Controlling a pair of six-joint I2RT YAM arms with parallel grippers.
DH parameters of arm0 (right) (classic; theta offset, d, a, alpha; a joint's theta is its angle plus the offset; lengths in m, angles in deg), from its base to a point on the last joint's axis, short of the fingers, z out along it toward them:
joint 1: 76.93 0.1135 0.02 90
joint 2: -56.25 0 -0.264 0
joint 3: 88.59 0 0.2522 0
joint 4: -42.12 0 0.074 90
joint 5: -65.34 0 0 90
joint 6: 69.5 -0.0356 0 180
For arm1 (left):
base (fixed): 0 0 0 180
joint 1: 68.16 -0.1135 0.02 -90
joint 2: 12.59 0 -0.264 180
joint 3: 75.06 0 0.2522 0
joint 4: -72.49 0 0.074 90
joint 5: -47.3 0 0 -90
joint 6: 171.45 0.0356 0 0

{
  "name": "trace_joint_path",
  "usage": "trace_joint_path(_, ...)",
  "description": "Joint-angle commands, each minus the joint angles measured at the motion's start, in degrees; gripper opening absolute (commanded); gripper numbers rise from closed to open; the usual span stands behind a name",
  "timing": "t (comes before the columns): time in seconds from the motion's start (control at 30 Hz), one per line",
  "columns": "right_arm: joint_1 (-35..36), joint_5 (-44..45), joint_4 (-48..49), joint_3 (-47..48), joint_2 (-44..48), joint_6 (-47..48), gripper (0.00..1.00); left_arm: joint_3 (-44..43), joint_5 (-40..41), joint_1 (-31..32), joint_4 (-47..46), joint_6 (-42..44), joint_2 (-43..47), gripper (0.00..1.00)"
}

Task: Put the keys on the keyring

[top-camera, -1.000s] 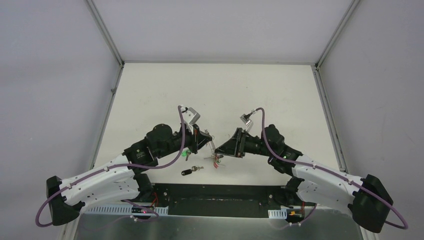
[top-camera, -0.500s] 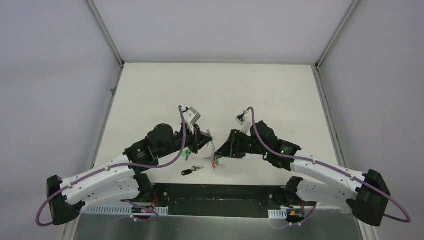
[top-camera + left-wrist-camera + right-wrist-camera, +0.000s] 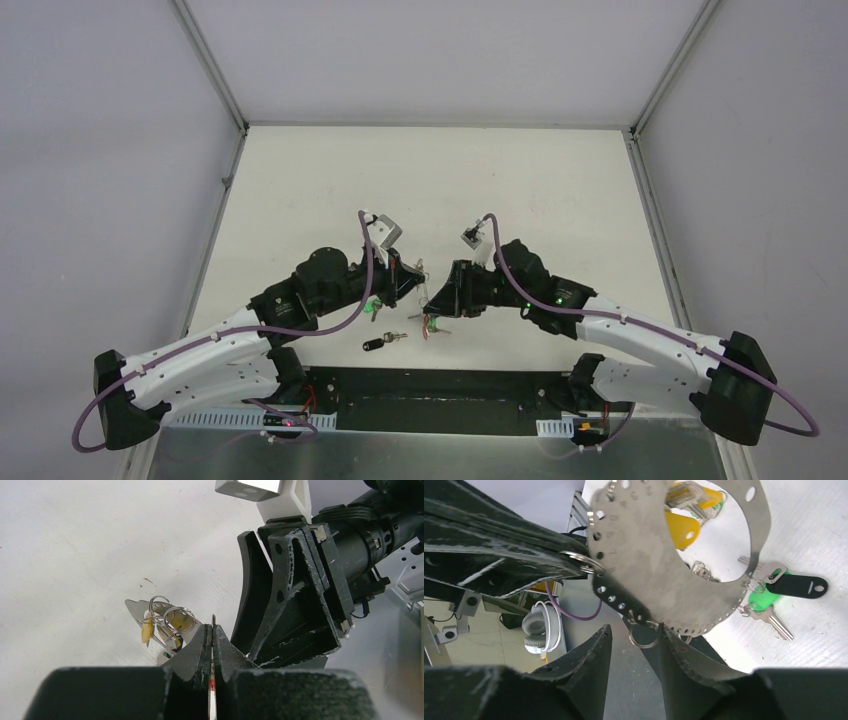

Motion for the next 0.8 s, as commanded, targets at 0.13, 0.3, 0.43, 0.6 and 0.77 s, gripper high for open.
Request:
trace_joint_path(0.13,3.1,5.2,-3.8,7.1,-1.8,4.9,0.42,-2.9,2.9,0.5,-2.2,-2.1,0.7,0.00)
trace_joint_path(0.3,5.8,12.3,-10.9,11.0,-4.0,6.6,0.34,-2.8,3.9,0.6,-2.0,-3.1,0.9,0.00)
trace_joint_path(0.43,7.5,16.7,-14.6,13.5,-5.6,6.8,0.29,-2.6,4.5,0.5,-1.9,-4.0,1.2,0.00)
trace_joint_path(0.6,9.0,22.9,-18.0,16.2,-6.8,7.7,0.27,-2.6,5.1,0.5,-1.2,-4.5,1.5,0.00)
trace_joint_path(0.77,9.7,26.7,-19.0,17.4,-6.3,8.8,0.23,-2.0,5.9,0.6,-0.8,-4.9,2.4,0.00)
